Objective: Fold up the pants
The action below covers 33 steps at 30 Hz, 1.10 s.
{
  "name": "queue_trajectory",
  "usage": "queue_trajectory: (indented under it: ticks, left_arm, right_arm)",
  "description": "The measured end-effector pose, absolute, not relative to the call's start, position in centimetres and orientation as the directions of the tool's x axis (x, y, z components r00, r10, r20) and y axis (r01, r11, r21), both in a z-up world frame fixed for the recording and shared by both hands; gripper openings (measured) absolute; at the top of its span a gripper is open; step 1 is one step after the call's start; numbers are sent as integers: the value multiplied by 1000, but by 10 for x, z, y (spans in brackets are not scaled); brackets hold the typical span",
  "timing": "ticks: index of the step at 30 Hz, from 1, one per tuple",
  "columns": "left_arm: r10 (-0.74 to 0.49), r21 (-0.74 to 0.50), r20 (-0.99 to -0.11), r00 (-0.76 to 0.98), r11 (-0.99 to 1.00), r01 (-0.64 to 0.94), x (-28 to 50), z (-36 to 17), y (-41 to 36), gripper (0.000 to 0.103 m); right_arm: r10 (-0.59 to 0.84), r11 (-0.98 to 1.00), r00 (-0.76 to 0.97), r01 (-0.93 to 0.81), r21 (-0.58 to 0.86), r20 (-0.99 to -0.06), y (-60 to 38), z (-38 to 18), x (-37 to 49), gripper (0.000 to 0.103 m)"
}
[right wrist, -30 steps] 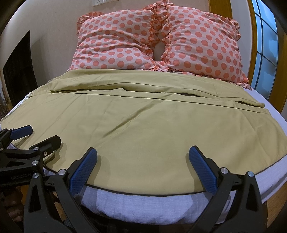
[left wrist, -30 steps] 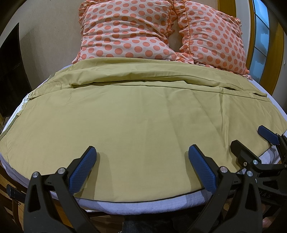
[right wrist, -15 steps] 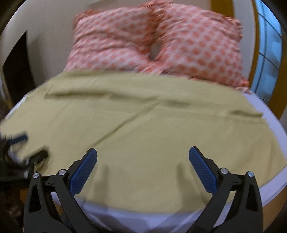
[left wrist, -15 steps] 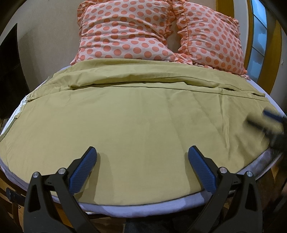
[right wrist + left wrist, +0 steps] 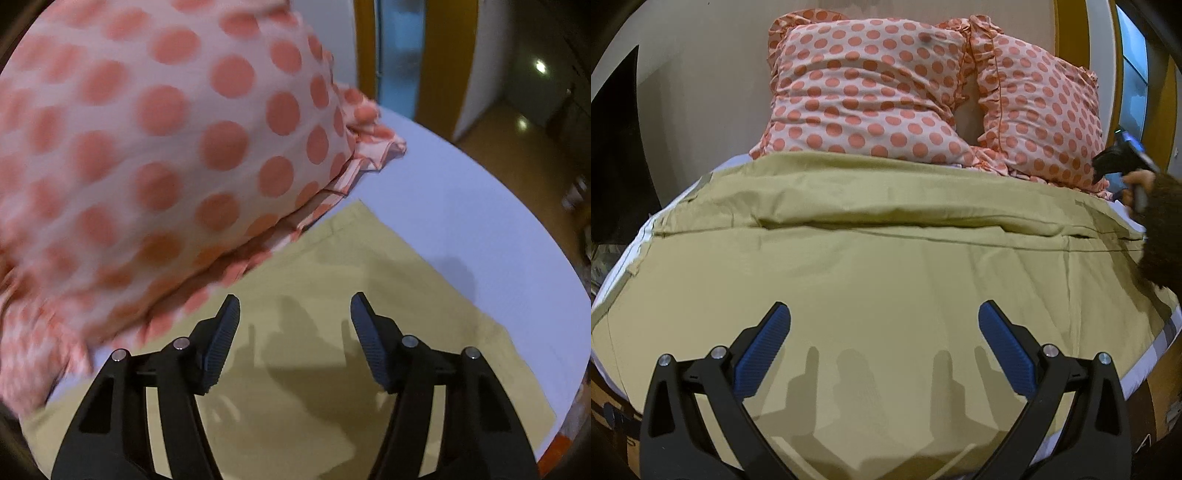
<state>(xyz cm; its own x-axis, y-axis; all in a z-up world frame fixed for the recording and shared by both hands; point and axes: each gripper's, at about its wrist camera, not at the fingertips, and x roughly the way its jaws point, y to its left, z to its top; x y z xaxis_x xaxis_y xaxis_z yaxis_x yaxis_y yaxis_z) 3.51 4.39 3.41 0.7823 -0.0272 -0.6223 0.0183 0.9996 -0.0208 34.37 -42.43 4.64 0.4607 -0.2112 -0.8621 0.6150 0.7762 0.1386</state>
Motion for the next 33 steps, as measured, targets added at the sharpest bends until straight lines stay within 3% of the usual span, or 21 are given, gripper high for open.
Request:
queue_trajectory:
  ticks: [7,8,10,11,12,15,18,21,24,26,28,31,32,33]
  left_arm:
    - [-58,-43,-625,778,998,39,50,31,49,101]
    - [-65,-50,-630,774,998,44,52,29,49,101]
    - [-108,-84,-633,766,994,70,54,27,51,101]
    - [-130,-103,-631,765,991,83,54,26,52,101]
    - [-162,-136,-624,764,986,99,55,26,54,101]
    - [-193,-180,-602,775,978,104,52,29,59,101]
    - [-166,-164,-574,802,983,86,43,38,63,101]
    - [-147,-167,-533,833,984,67,30,47,73,101]
    - [-118,-177,-520,846,984,28,23,55,90,101]
    - [-109,-191,-514,851,982,11,22,60,102,101]
    - [-97,-198,-512,853,980,-7,22,64,111,101]
    - [-95,-215,-512,854,977,-20,33,76,124,101]
    - [-94,-219,-513,853,975,-24,39,80,128,101]
    - [-91,-221,-519,850,975,-31,43,82,131,101]
  right_arm:
    - [-317,749,382,662,18,-868,-432,4,387,63]
    - [-320,762,411,647,25,-853,-431,0,386,56]
    - [-325,776,457,630,43,-828,-433,-7,380,33]
    - [-309,785,503,614,82,-807,-437,-12,372,28]
    - [-305,787,528,609,102,-793,-442,-17,366,14]
    - [-202,757,604,596,268,-771,-466,-27,347,5]
    - [-65,690,723,531,492,-688,-490,-32,309,4]
    - [11,660,824,419,623,-566,-503,-23,253,4]
    - [103,619,888,295,728,-448,-500,-7,186,1]
    - [126,612,901,259,747,-416,-498,-8,140,0]
    - [101,608,893,293,738,-438,-483,3,112,0]
    - [178,505,847,358,785,-501,-486,-25,84,2]
    - [208,485,832,370,792,-515,-484,-28,71,11]
    - [231,474,816,382,794,-530,-482,-29,65,26]
